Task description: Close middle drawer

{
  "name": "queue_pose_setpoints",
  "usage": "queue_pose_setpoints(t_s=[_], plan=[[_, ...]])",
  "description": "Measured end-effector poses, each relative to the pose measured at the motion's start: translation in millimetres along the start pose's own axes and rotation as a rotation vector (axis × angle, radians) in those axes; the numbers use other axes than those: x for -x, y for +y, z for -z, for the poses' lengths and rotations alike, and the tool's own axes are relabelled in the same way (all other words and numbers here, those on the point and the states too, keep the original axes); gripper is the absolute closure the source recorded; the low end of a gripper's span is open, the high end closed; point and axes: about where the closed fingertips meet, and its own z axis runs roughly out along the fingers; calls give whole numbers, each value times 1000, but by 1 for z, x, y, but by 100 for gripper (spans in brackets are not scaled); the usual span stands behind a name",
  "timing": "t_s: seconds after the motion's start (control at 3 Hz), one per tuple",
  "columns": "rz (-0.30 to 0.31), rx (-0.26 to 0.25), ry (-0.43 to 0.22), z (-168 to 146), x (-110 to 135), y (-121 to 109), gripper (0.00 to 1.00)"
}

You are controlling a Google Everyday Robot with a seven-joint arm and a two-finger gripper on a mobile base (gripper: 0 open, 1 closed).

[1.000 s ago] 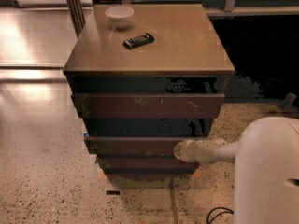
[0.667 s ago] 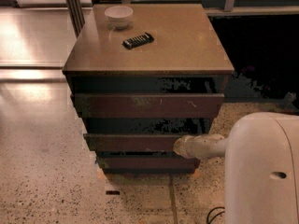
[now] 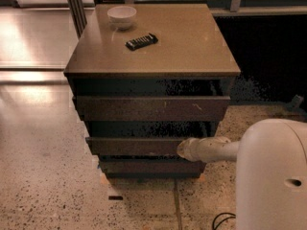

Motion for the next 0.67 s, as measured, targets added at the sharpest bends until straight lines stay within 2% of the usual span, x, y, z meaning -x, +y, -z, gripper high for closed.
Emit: queue_pose_setpoints(t_s=[0.33, 0.67], plan=[[76, -22, 1, -8, 7, -30, 100], [74, -22, 5, -6, 6, -30, 100]])
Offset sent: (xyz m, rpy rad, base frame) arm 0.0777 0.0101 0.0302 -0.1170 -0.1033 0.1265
